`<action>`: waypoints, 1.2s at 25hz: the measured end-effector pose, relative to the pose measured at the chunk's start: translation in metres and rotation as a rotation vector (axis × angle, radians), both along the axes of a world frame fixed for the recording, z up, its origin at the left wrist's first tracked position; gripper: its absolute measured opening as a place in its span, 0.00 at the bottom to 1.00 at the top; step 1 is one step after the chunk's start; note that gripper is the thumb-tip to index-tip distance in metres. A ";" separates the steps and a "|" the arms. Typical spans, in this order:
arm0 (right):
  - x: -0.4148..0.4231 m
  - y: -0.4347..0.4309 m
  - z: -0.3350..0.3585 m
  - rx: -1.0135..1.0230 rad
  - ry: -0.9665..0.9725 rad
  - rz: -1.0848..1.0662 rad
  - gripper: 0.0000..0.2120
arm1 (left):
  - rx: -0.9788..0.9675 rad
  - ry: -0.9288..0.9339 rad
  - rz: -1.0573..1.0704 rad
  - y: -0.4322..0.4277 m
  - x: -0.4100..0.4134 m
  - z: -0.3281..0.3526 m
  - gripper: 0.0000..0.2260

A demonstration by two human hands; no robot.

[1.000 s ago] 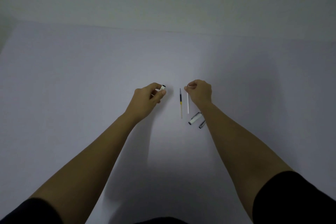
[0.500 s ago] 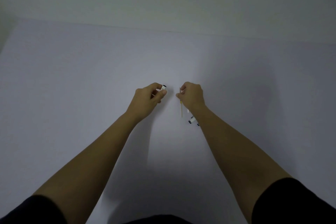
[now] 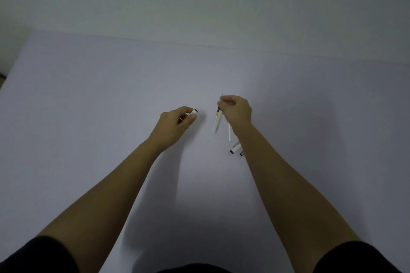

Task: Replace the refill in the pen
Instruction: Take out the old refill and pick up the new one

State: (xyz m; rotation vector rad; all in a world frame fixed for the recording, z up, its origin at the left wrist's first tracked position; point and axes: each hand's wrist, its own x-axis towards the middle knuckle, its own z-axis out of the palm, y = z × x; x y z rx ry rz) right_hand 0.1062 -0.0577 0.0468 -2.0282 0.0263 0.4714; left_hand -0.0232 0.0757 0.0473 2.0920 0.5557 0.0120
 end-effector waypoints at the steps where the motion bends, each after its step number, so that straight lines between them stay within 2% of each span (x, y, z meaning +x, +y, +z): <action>1: 0.000 -0.005 0.010 0.100 0.034 -0.065 0.08 | 0.004 -0.001 -0.017 -0.003 0.000 0.003 0.13; 5: -0.011 -0.032 0.045 0.483 0.162 -0.228 0.03 | 0.029 -0.039 -0.089 -0.014 -0.001 0.017 0.13; 9: -0.026 -0.059 0.066 0.652 0.147 -0.276 0.04 | 0.023 -0.062 -0.166 -0.024 -0.004 0.030 0.09; 21: -0.047 -0.080 0.086 0.696 0.059 -0.259 0.04 | 0.049 -0.111 -0.207 -0.044 -0.015 0.057 0.07; 25: -0.051 -0.080 0.085 0.646 0.032 -0.241 0.04 | 0.044 -0.144 -0.218 -0.047 -0.018 0.064 0.07; 30: -0.059 -0.075 0.082 0.621 0.091 -0.156 0.03 | 0.056 -0.168 -0.194 -0.048 -0.018 0.071 0.08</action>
